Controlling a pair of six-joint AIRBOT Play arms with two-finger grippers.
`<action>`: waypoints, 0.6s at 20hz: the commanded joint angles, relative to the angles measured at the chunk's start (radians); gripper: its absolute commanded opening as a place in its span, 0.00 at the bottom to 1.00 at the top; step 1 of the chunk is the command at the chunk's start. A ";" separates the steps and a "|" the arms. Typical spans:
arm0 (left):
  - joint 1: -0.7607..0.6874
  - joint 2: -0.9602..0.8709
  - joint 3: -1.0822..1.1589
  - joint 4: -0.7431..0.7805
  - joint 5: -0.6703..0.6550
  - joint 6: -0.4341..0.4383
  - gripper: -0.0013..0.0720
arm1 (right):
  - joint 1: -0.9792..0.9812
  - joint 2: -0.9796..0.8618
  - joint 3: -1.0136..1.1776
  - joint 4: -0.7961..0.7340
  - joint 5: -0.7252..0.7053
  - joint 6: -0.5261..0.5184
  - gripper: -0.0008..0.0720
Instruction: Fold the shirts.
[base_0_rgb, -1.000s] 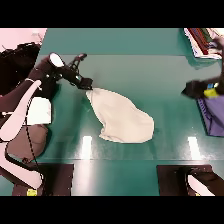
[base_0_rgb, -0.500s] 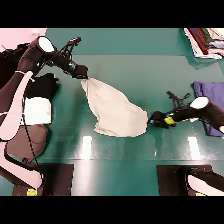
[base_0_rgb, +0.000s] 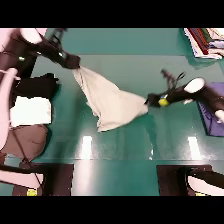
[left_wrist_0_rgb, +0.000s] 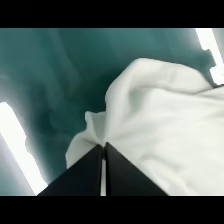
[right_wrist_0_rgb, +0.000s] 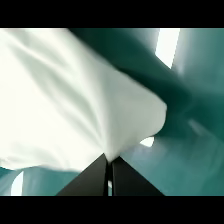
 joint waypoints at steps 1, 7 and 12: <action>0.000 0.221 0.068 0.079 0.006 -0.012 0.05 | -0.074 0.151 0.224 -0.072 0.053 0.010 0.03; 0.000 0.598 0.101 0.047 0.016 -0.052 0.05 | -0.154 0.367 0.525 -0.081 0.124 0.013 0.03; 0.000 0.701 0.107 0.002 0.042 -0.054 0.05 | -0.231 0.394 0.696 -0.083 0.220 0.047 0.03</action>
